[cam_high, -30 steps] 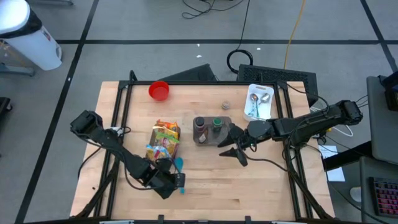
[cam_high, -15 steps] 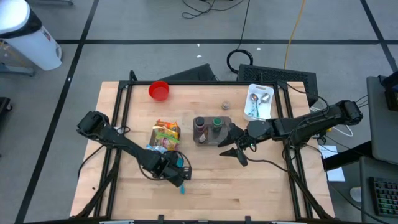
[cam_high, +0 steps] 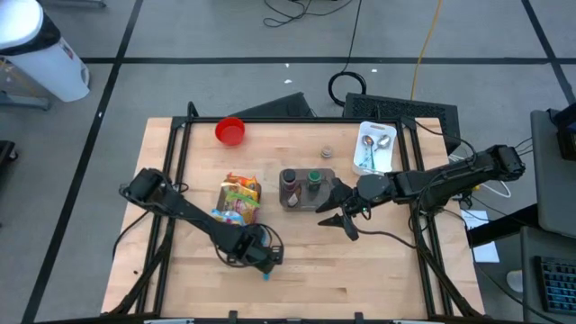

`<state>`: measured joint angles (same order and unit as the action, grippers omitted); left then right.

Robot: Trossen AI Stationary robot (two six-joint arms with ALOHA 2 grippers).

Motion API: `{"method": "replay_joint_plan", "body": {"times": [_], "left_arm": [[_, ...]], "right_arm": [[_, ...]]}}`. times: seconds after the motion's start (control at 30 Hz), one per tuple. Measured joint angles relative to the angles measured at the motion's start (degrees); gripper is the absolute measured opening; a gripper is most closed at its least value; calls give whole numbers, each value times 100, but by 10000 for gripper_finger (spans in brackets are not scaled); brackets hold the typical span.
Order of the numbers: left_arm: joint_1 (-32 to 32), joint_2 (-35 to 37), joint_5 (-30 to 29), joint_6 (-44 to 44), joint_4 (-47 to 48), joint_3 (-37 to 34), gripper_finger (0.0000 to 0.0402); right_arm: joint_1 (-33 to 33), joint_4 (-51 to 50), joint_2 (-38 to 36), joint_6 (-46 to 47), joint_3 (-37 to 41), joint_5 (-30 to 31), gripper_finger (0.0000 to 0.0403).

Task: Pick & Place Food Item
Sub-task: Put the blue baby spoon into the white bin

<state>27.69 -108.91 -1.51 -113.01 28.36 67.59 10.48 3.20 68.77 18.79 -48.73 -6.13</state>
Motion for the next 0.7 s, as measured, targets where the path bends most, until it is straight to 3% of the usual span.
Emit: {"method": "replay_joint_plan", "body": {"times": [0.7], "left_arm": [[-267,-202,353,415,43,70,90]], "right_arm": [[0,-9,0,2,0,4,180]]}}
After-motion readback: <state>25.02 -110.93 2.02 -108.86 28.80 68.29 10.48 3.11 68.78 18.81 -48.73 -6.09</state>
